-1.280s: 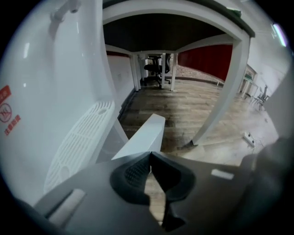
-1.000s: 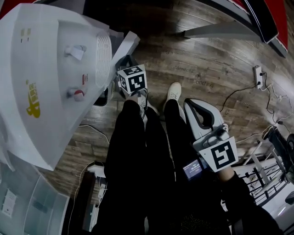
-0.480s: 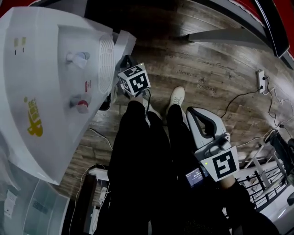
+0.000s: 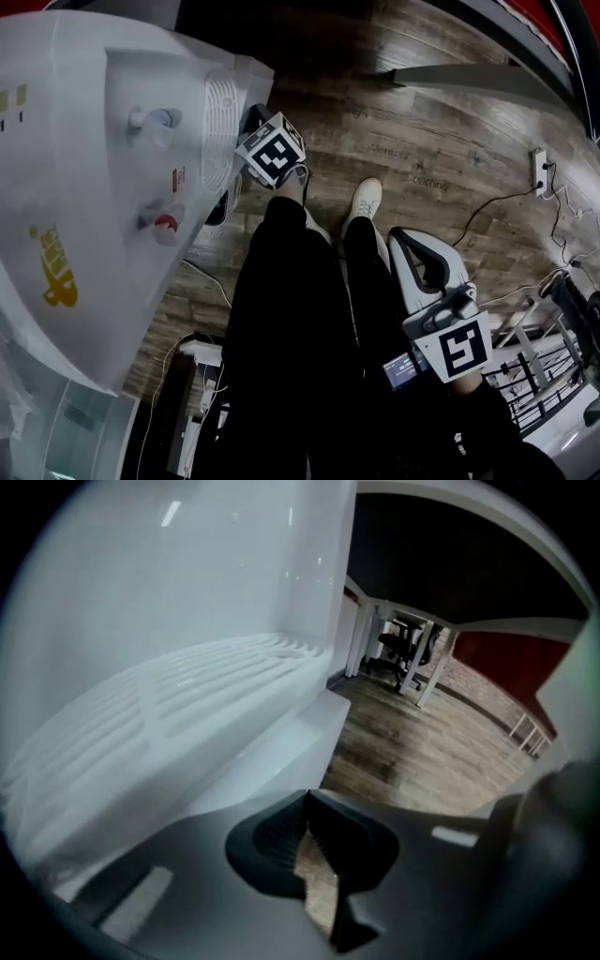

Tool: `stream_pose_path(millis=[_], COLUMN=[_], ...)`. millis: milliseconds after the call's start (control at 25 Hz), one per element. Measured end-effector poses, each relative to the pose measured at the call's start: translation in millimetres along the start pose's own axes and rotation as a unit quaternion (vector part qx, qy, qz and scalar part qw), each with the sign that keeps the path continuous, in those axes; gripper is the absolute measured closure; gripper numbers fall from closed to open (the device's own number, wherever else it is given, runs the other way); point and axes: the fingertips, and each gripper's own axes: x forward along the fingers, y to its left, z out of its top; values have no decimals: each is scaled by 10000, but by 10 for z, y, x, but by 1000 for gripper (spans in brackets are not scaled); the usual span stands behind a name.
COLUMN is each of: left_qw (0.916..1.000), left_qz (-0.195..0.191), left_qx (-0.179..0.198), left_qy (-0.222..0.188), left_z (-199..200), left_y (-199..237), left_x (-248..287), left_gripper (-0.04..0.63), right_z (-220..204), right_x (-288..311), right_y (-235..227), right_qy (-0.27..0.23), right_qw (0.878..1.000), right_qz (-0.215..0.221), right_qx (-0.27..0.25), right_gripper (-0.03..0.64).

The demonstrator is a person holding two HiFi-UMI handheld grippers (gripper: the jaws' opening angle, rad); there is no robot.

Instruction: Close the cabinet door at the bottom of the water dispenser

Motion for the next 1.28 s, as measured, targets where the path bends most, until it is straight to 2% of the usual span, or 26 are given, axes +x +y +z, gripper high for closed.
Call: stream_pose_path(millis=[160, 280, 560, 640, 800, 920, 1040, 1160, 1240, 1280], left_qw=[9987, 9976, 9932, 9921, 9923, 9889, 9801, 9727, 9649, 9580], left_qz=[95, 70, -526, -698, -966, -1153, -1367, -1418, -1425, -1449], left_qx=[-493, -690, -1005, -984, -467, 13, 464, 749, 1207, 1527], left_qy=[-29, -57, -273, -348, -619, -933, -1364, -1677, -1848, -1947], left_z=[36, 55, 151, 215, 430, 654, 966, 1181, 1287, 1339], left_y=[77, 91, -117, -184, -278, -269, -303, -313, -391, -459], left_x=[13, -29, -328, -461, -854, -1259, -1664, -2108, -2443, -2626], left_gripper=[588, 589, 589, 588, 589, 589, 589, 589, 589, 589], right_z=[50, 46, 57, 109, 299, 514, 735, 993, 1229, 1346], right_x=[-4, -63, -126, -156, -258, -380, -429, -492, -612, -672], right_y=[-34, -50, -3, 23, 62, 92, 61, 5, -28, -30], right_qy=[-49, -62, -167, -234, -467, -659, -860, -1147, -1434, -1547], right_qw=[9999, 9997, 9993, 9989, 9967, 9944, 9899, 9848, 9780, 9742], right_qz=[-26, -77, -64, -54, -138, -224, -310, -546, -881, -1034], right_qx=[-97, -203, -317, -400, -651, -798, -1080, -1181, -1235, -1280], right_gripper=[621, 621, 621, 621, 621, 621, 621, 621, 621, 621])
